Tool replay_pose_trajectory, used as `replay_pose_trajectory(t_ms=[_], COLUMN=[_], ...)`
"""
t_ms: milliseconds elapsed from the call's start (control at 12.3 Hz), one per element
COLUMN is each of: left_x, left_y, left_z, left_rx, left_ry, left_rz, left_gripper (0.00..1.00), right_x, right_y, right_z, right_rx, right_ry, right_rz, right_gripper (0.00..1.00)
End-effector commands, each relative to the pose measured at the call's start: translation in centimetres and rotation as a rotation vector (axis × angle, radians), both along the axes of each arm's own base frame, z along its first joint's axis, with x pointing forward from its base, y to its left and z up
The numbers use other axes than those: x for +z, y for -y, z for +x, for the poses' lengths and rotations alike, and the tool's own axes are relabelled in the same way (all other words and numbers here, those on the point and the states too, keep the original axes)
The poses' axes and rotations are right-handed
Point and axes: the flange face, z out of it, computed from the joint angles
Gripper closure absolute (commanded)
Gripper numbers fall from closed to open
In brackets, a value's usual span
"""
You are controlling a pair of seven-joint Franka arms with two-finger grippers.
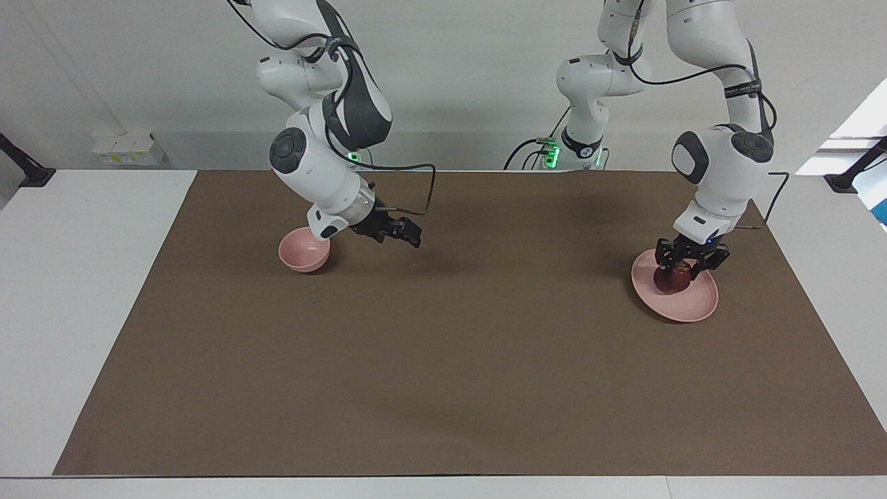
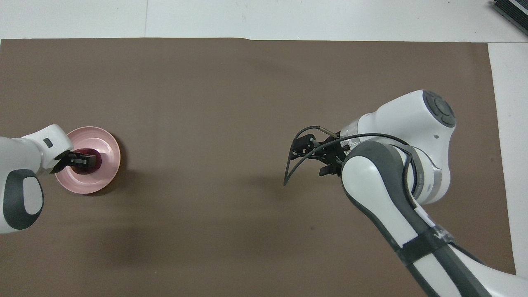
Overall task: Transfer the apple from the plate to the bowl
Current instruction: 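Grasp the red apple on the plate with the left gripper, then carry the apple toward the center while the right gripper reaches it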
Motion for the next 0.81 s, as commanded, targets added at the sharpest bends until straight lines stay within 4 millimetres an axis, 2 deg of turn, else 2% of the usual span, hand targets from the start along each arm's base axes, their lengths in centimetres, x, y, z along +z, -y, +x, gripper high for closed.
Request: replay_pose_trajectory(t_ms=[0,162,324,405,649,730], left_x=[3.4,6.4,7.1,7.3,7.6,7.5], left_y=[1.1,4.8,9.8,11.3,17.7,20.3], left_z=[0.1,0.7,0.9,0.9,0.2,-0.4], left_rx=[-0.009,0.032,0.072,0.073,0.127,0.136], left_ry=[0.072,0.126,0.129,0.128,0.107,0.094], left_rz=[-0.006,-0.075,-0.184,-0.217,-0.329,-0.345], left_gripper=[1.0,1.0,1.0,1.0,1.0,1.0], right_x=[-0.1,-0.5,-0.7,-0.5,0.1,-0.4], right_y=[-3.0,-5.3,-6.6,-7.2,-7.6,-8.8], right_z=[-0.3,-0.4,-0.3,-0.3,0.6,0.8], right_rx=[-0.105,-0.198,-0.31,-0.353,-0.485,-0.513], right_ry=[-0.029,-0.073,-0.123,-0.138,-0.184,-0.2], right_rz=[0.077,0.122,0.181,0.209,0.307,0.31], right_gripper=[0.0,0.0,0.0,0.0,0.0,0.0])
